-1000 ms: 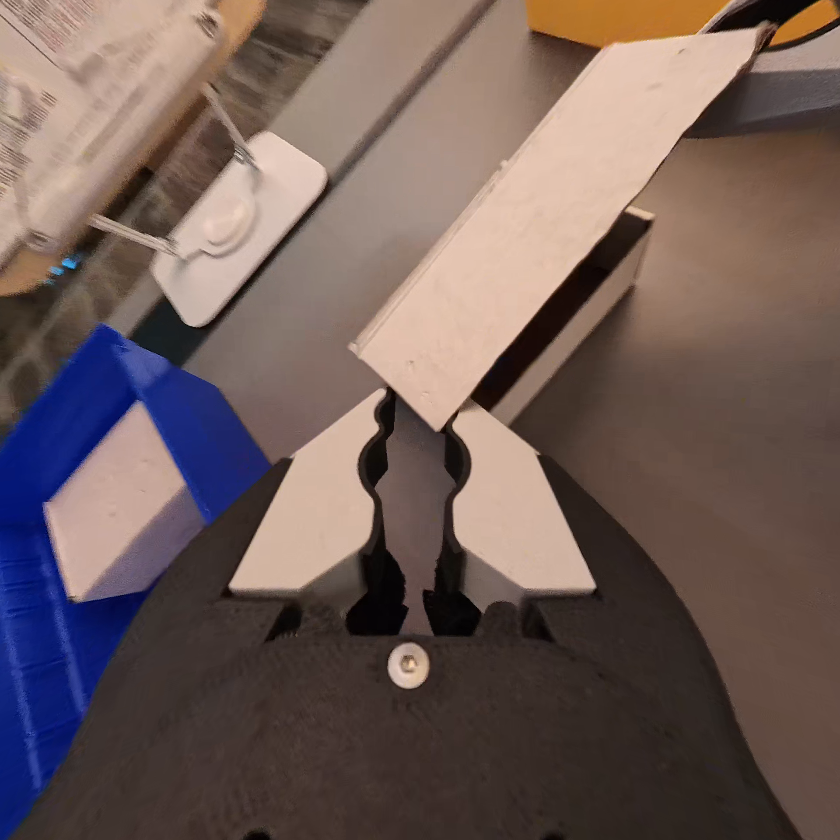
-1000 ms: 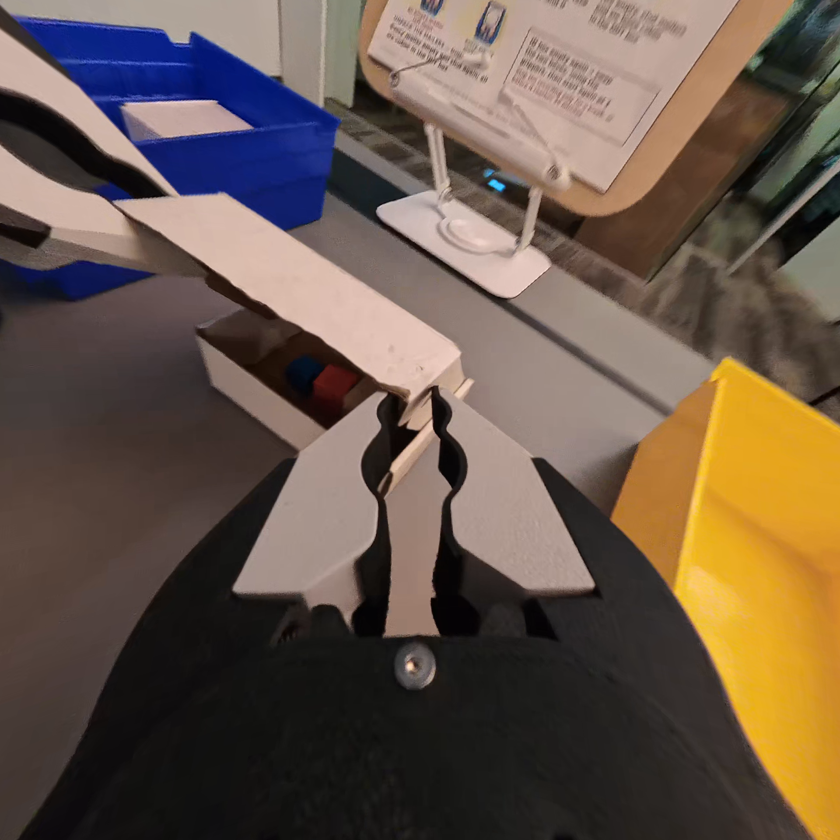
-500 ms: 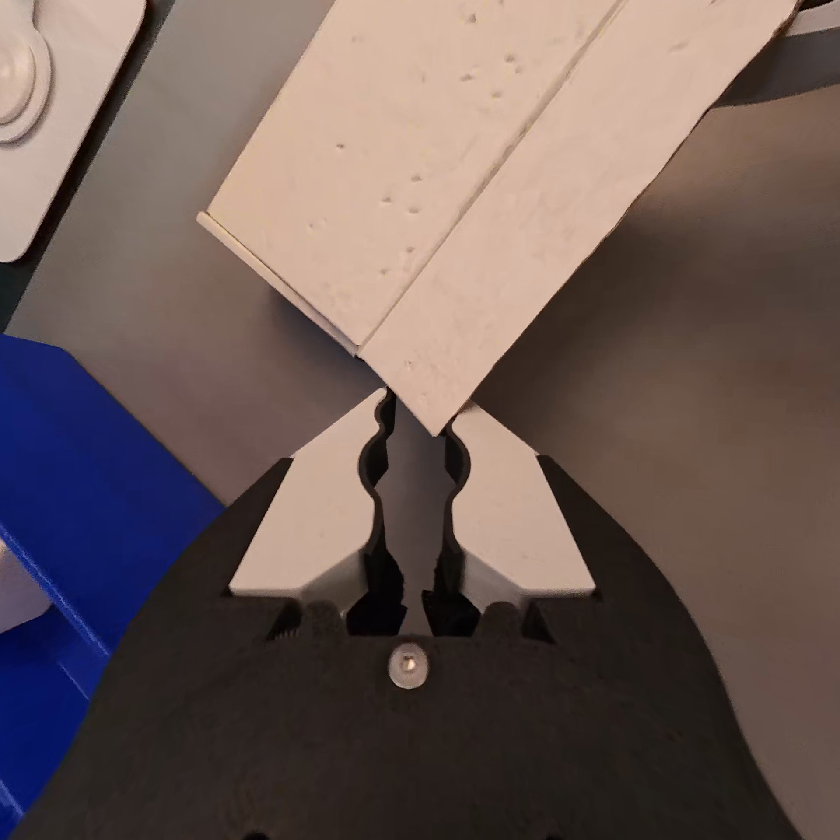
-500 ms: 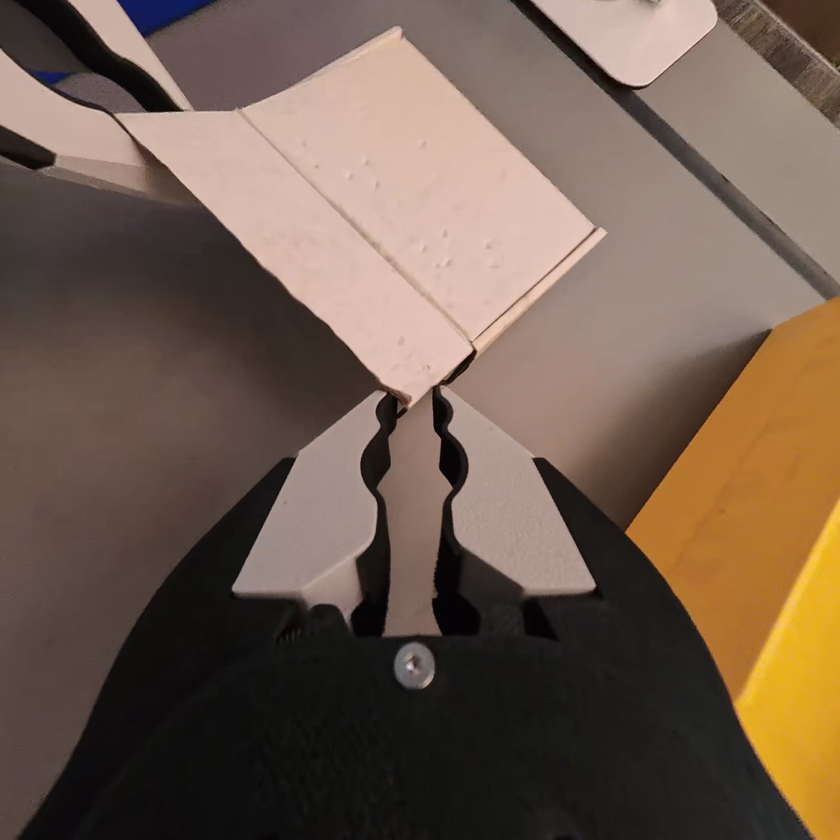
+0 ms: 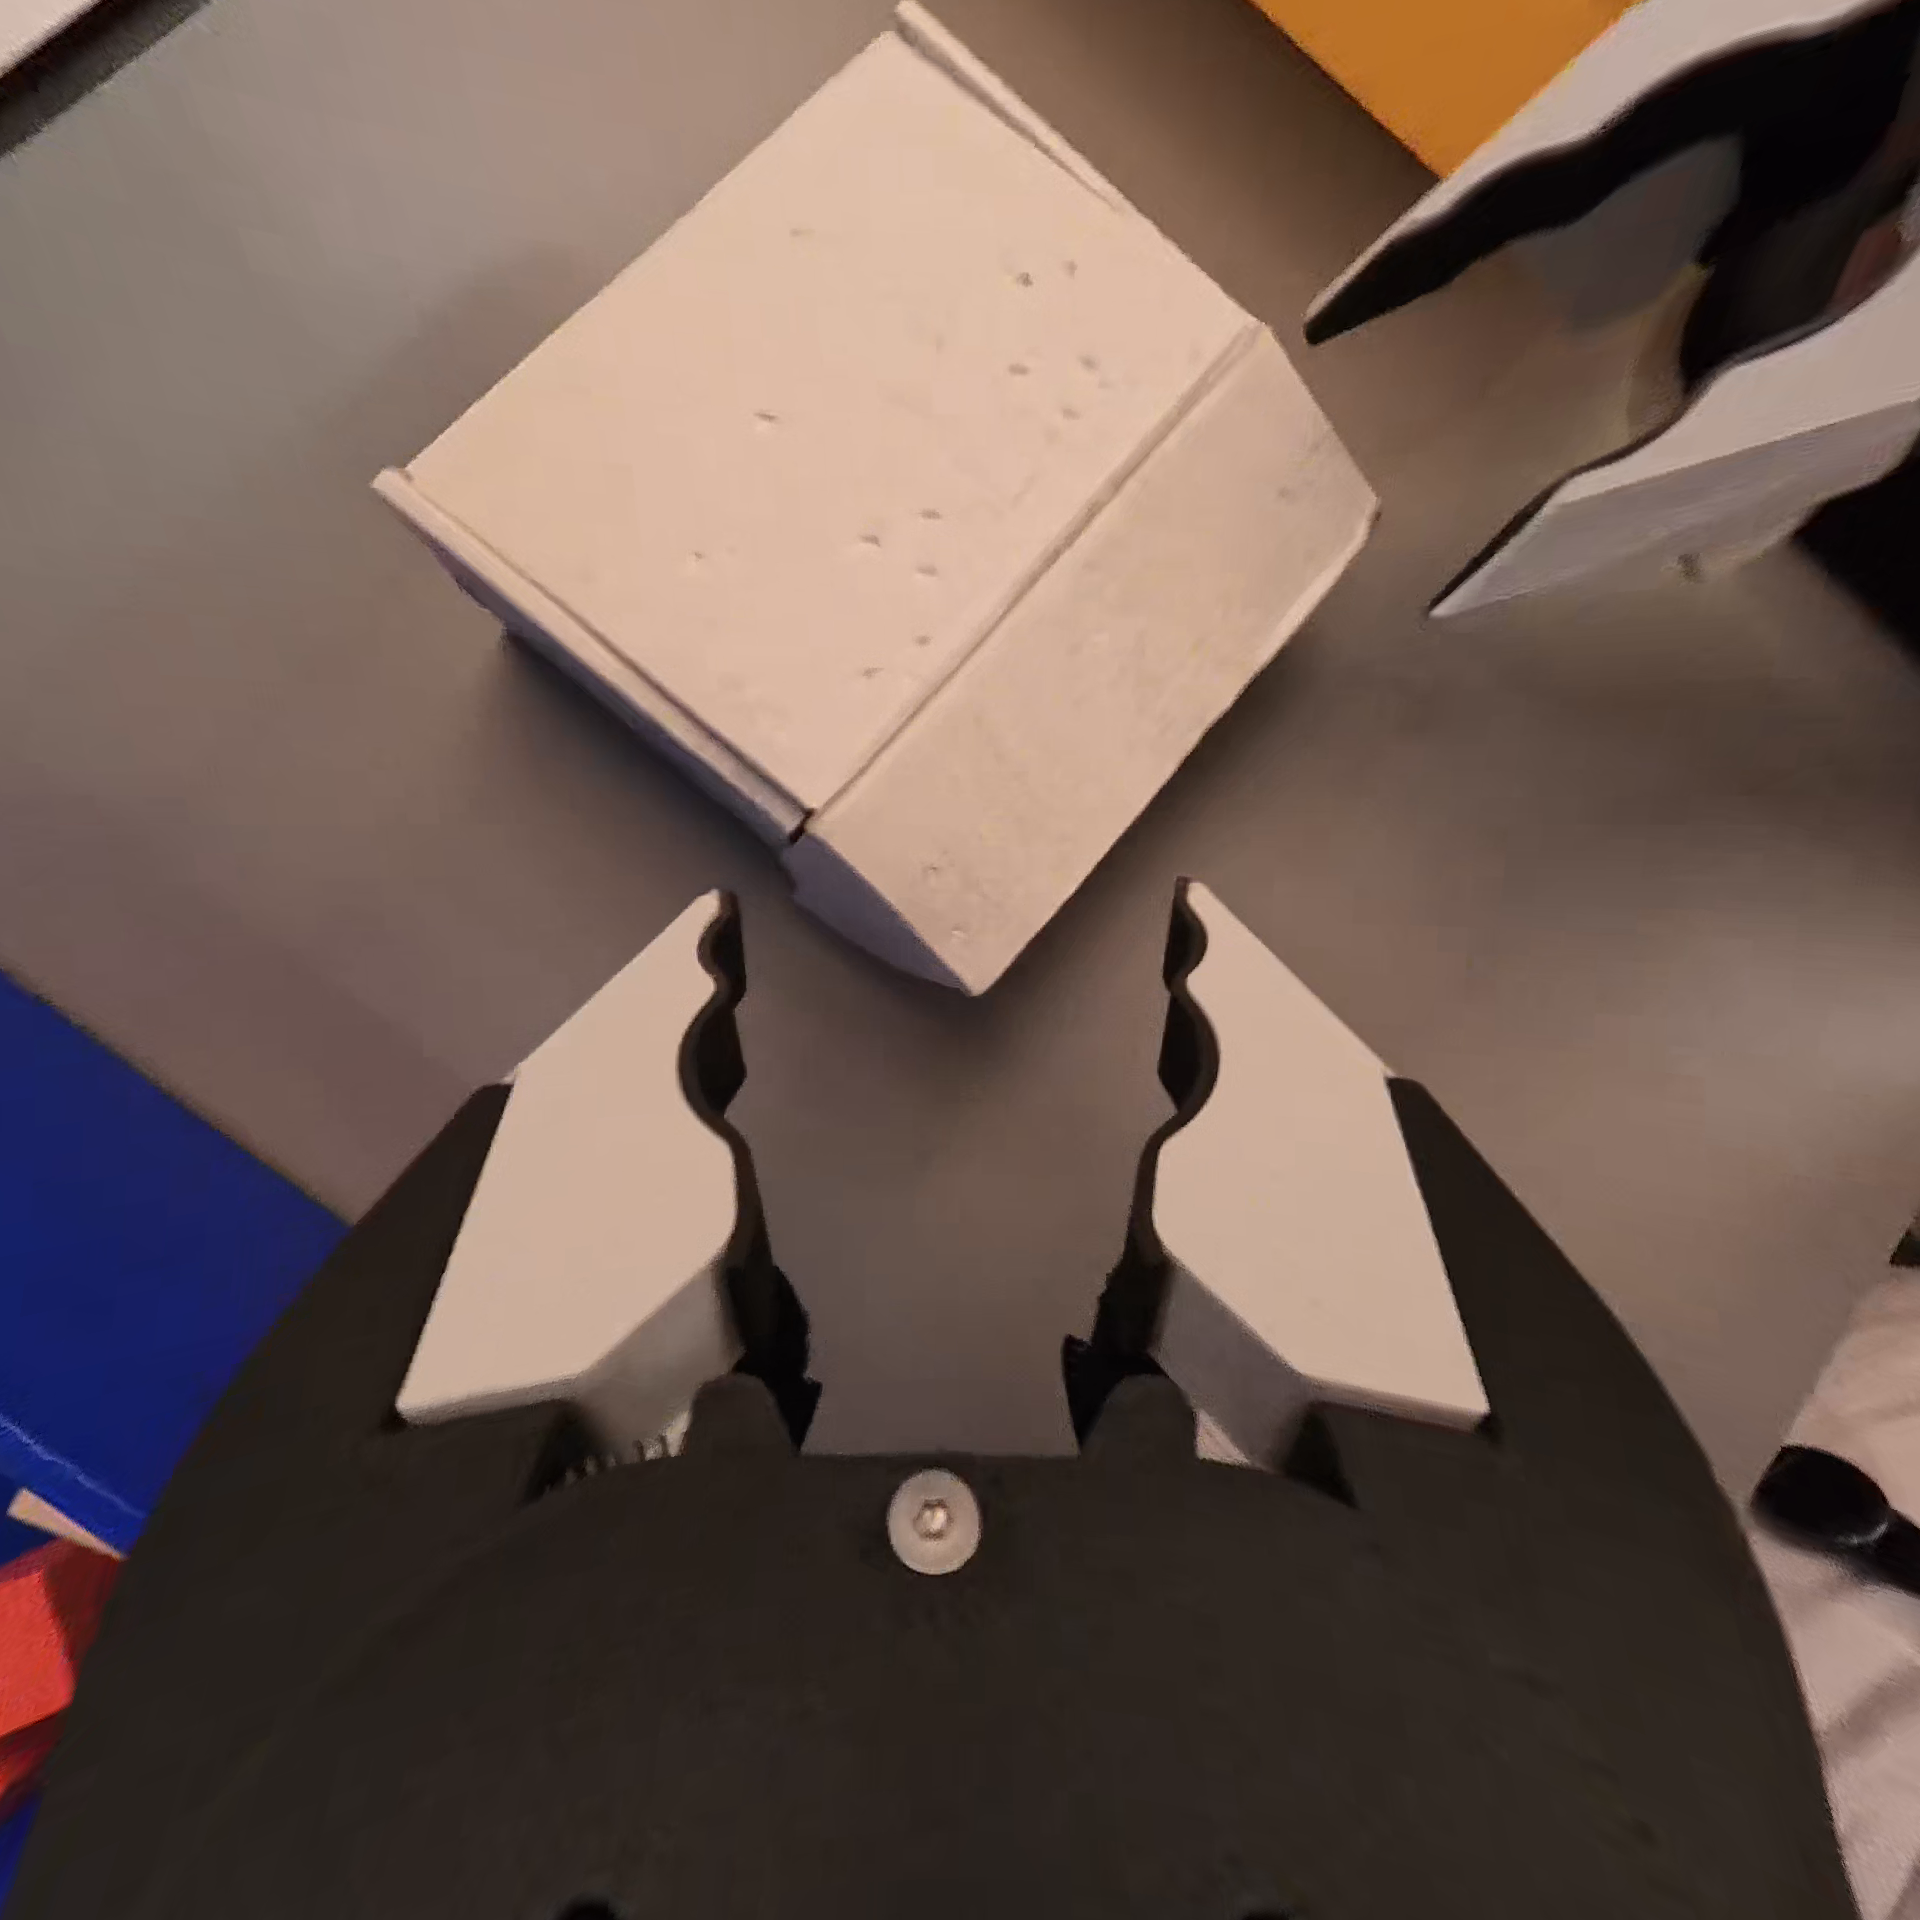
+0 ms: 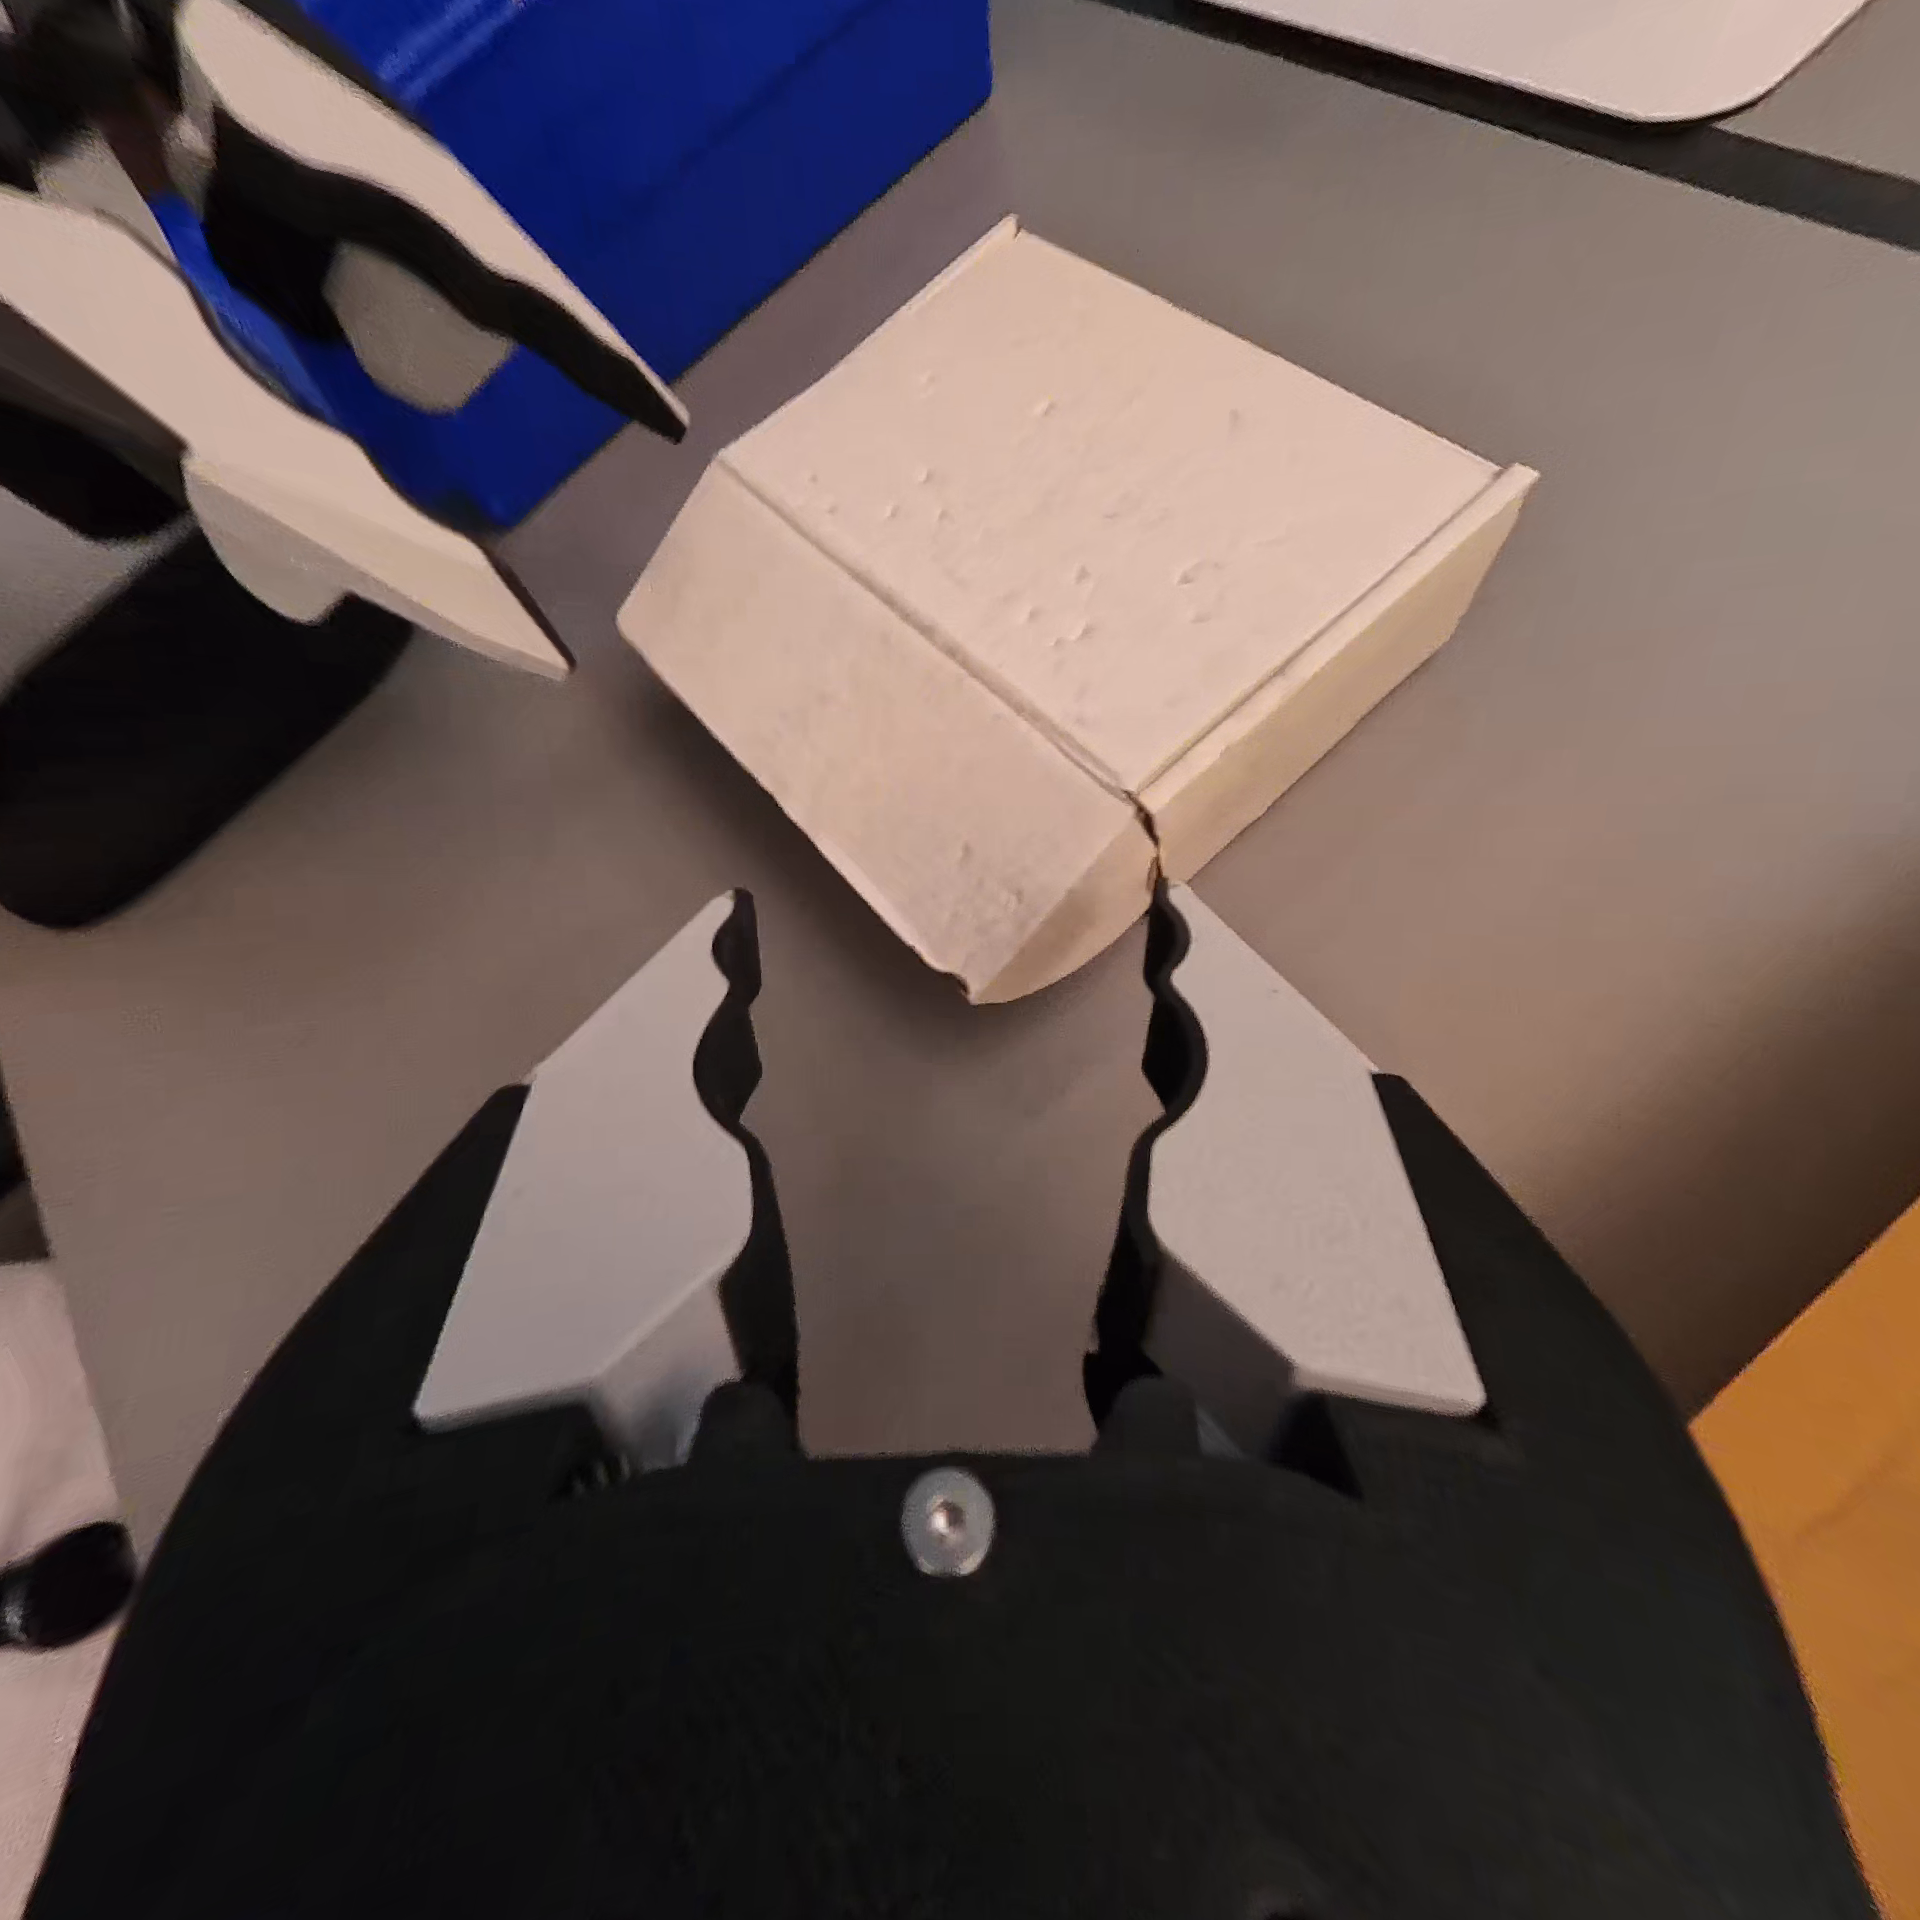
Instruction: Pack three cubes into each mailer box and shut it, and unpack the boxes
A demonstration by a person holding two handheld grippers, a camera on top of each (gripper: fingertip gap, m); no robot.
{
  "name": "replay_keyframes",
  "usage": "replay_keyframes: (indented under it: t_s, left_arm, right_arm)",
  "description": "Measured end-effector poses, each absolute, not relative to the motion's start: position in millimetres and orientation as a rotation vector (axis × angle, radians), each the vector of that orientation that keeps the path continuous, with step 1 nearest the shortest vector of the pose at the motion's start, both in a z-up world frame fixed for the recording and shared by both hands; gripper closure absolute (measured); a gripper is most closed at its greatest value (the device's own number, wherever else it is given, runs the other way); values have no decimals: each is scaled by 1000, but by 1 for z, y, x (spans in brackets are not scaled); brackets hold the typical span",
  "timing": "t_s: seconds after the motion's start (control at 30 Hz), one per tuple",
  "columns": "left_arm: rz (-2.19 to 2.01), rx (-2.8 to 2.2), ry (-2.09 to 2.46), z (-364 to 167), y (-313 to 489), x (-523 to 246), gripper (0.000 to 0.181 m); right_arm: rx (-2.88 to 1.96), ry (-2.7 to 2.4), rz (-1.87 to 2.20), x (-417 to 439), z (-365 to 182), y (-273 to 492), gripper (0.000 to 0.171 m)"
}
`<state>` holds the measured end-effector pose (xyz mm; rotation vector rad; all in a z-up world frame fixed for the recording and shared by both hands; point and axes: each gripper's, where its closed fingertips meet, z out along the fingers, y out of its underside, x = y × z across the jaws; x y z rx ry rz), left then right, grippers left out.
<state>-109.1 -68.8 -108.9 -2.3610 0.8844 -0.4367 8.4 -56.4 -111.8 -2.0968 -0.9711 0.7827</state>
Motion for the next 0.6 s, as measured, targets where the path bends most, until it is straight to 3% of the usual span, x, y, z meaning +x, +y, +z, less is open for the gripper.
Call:
replay_keyframes:
  t_s: [0.2, 0.6]
  left_arm:
    - [-433, -2431, 837, -133, -63, -107, 109]
    - [-536, -2484, 848, -142, -72, -99, 121]
  right_arm:
    - [-2206, -808, 989, 5, -123, -52, 109]
    - [-2221, -853, 925, 0, -129, -57, 124]
